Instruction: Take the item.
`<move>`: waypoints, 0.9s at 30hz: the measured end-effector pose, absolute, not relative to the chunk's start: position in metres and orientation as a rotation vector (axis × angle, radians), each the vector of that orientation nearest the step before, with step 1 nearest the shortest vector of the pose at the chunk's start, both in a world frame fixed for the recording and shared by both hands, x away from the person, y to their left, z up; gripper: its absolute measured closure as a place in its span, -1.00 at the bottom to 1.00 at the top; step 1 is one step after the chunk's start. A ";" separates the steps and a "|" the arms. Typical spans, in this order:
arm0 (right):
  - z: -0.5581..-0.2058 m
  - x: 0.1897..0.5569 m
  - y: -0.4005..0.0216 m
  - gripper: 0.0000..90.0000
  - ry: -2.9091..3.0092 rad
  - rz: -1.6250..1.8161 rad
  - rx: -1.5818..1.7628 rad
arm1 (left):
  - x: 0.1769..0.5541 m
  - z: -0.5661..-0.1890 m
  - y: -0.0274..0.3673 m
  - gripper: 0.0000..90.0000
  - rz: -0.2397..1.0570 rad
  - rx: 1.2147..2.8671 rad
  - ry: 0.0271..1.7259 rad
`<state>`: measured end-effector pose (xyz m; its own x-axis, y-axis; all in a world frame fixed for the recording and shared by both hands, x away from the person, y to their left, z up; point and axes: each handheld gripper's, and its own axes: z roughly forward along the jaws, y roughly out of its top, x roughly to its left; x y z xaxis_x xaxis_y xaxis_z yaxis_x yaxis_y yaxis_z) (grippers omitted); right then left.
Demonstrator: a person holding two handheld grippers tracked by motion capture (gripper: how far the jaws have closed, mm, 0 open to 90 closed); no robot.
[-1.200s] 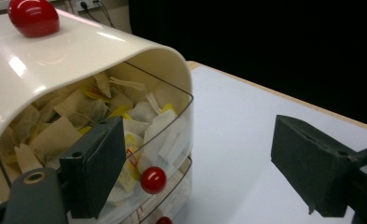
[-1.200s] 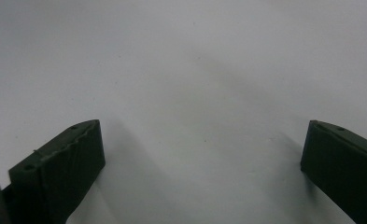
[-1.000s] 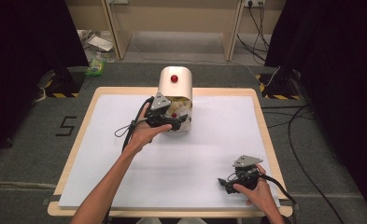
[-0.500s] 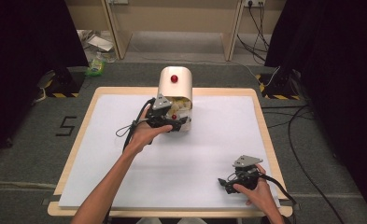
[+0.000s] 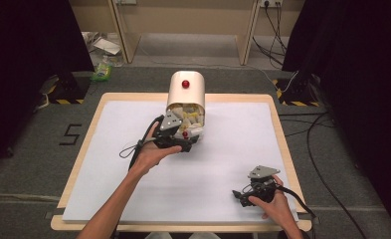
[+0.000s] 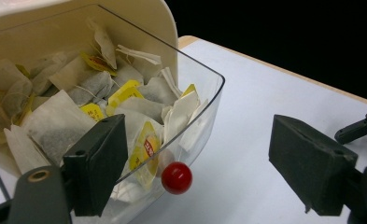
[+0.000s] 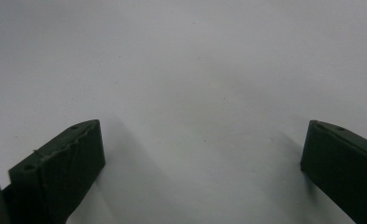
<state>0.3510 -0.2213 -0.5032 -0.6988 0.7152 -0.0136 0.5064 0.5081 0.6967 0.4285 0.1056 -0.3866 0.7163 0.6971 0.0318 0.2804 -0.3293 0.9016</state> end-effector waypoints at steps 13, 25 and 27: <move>-0.503 0.351 -0.221 -1.00 2.454 0.988 1.025 | 0.413 -0.387 0.105 -0.55 0.556 1.913 0.757; -0.503 0.351 -0.221 -1.00 2.454 0.987 1.025 | 0.405 -0.387 0.108 -0.55 0.572 1.917 0.739; -0.503 0.351 -0.221 -1.00 2.454 0.988 1.026 | 0.404 -0.386 0.109 -0.55 0.567 1.918 0.740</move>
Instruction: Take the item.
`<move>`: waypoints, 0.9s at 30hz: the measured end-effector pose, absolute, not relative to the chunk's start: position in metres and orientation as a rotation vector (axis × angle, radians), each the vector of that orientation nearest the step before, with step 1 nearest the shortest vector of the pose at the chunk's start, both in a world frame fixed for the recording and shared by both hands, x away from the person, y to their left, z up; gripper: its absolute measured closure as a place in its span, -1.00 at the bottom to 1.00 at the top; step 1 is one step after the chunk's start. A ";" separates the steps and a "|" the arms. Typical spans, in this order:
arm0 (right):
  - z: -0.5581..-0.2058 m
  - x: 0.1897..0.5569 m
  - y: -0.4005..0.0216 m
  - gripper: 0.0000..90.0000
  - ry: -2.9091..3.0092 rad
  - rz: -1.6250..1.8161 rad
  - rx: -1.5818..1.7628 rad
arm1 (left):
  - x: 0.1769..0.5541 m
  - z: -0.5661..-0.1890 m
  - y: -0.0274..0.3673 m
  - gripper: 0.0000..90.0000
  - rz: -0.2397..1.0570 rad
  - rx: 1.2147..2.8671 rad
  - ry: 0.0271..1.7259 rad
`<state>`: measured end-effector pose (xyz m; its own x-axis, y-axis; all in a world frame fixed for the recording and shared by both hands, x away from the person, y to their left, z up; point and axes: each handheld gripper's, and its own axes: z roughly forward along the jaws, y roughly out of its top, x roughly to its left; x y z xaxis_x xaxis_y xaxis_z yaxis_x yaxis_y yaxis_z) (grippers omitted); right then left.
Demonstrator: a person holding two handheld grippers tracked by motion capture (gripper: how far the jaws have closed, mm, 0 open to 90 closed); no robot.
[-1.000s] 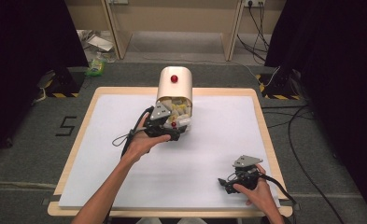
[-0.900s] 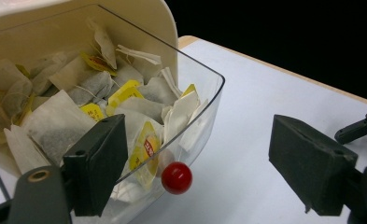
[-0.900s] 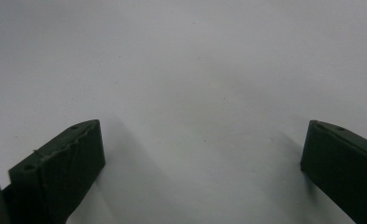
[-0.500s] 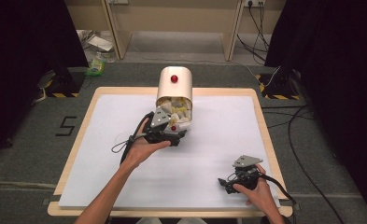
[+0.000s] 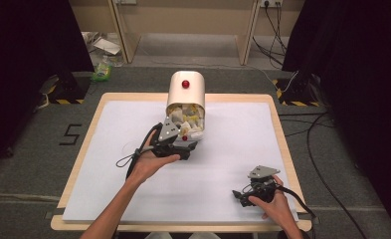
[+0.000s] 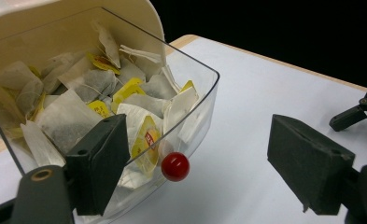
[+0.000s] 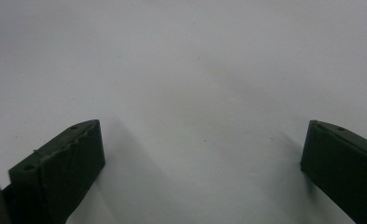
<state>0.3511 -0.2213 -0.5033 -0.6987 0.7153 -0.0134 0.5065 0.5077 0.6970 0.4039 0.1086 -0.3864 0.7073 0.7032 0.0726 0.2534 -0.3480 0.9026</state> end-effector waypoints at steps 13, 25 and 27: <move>-0.503 0.351 -0.221 -1.00 2.454 0.988 1.025 | 0.397 -0.386 0.109 -0.55 0.554 1.922 0.737; -0.503 0.351 -0.221 -1.00 2.454 0.988 1.026 | 0.392 -0.388 0.109 -0.55 0.551 1.924 0.738; -0.503 0.351 -0.221 -1.00 2.454 0.988 1.025 | 0.391 -0.388 0.109 -0.55 0.548 1.923 0.737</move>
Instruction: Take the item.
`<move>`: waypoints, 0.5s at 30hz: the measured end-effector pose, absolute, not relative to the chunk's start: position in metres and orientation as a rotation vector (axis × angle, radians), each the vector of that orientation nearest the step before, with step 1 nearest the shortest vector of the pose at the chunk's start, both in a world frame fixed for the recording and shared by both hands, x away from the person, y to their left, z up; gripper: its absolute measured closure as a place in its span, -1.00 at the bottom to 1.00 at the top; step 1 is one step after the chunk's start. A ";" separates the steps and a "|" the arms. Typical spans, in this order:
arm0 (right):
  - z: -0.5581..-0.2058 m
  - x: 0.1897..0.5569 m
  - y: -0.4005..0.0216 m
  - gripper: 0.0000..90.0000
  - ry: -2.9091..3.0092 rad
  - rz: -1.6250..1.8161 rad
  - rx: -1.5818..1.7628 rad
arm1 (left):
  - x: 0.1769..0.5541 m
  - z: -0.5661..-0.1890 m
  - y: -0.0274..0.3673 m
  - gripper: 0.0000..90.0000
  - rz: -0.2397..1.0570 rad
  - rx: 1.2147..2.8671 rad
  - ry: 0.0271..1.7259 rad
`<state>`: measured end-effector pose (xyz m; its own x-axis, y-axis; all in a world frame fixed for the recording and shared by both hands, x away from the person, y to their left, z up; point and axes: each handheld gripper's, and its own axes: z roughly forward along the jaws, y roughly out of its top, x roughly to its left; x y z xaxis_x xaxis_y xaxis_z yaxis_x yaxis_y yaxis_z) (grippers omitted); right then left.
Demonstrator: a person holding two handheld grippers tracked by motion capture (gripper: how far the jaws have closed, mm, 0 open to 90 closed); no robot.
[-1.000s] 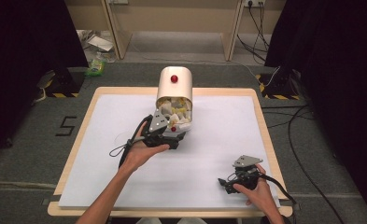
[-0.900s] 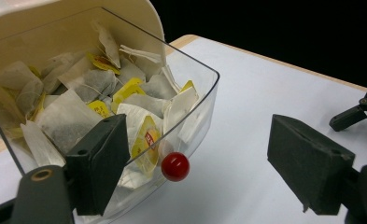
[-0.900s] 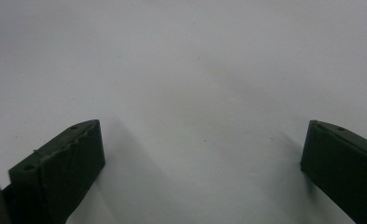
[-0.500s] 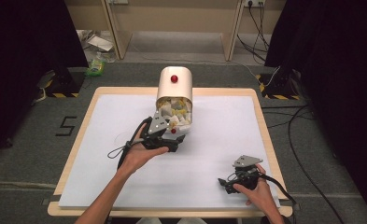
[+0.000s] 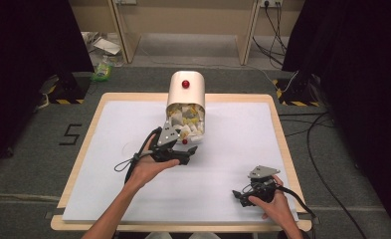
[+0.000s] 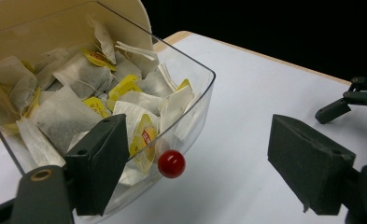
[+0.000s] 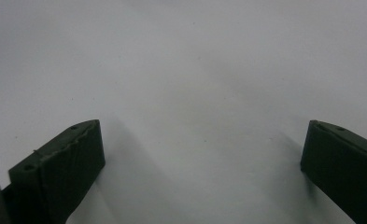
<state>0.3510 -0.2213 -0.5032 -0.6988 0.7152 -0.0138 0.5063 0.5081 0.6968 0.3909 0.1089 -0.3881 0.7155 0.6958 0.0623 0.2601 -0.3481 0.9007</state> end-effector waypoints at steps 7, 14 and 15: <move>-0.503 0.351 -0.221 -1.00 2.454 0.987 1.026 | 0.389 -0.389 0.110 -0.55 0.537 1.924 0.735; -0.503 0.351 -0.221 -1.00 2.454 0.988 1.025 | 0.386 -0.390 0.111 -0.55 0.527 1.920 0.738; -0.503 0.351 -0.221 -1.00 2.454 0.988 1.025 | 0.386 -0.390 0.111 -0.55 0.527 1.920 0.738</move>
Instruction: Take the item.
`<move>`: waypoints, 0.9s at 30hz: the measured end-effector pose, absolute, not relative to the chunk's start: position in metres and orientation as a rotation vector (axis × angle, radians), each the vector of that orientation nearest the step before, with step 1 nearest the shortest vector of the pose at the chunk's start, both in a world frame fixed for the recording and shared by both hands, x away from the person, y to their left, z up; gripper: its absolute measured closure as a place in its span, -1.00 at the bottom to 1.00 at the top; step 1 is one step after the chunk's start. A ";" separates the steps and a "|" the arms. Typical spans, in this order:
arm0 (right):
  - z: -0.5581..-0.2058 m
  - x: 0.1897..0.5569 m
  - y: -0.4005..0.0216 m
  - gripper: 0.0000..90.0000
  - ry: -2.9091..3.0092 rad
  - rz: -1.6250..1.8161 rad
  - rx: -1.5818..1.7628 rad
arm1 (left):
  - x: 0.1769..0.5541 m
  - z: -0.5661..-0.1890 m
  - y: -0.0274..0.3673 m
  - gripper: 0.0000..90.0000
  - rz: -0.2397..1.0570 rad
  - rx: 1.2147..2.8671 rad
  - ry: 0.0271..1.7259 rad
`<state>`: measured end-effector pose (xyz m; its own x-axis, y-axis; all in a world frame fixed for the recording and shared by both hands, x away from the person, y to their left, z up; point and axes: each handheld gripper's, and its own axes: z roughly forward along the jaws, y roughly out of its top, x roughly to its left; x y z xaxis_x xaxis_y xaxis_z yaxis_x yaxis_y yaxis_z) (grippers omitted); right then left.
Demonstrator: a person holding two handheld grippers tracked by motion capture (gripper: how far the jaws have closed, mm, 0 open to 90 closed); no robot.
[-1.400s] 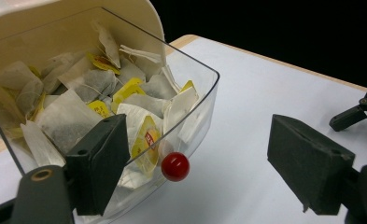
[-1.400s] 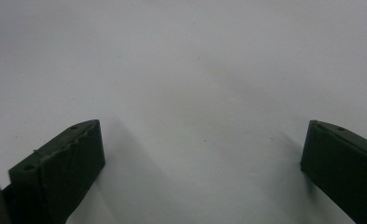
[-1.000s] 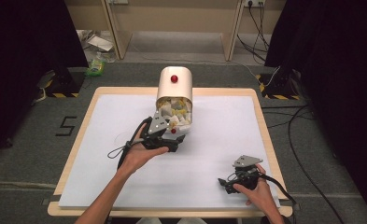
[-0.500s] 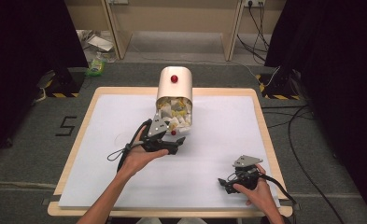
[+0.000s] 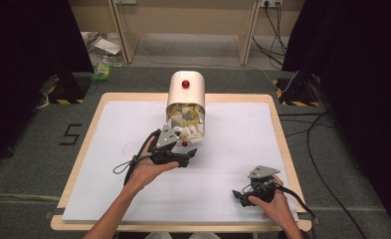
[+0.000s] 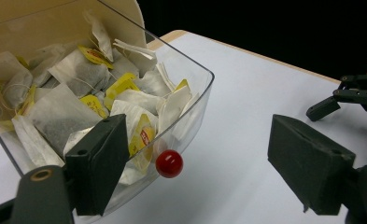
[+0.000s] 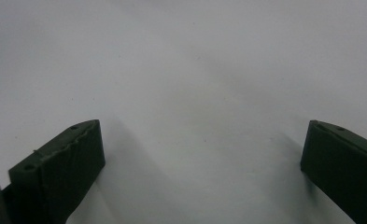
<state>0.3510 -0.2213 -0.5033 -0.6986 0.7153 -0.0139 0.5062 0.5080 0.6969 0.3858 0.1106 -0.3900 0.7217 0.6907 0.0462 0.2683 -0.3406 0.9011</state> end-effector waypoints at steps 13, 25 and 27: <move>-0.503 0.351 -0.221 -1.00 2.454 0.988 1.025 | 0.384 -0.391 0.111 -0.56 0.519 1.921 0.738; -0.503 0.351 -0.221 -1.00 2.454 0.988 1.026 | 0.386 -0.385 0.115 -0.55 0.505 1.905 0.741; -0.503 0.351 -0.221 -1.00 2.454 0.987 1.025 | 0.388 -0.381 0.117 -0.55 0.513 1.894 0.741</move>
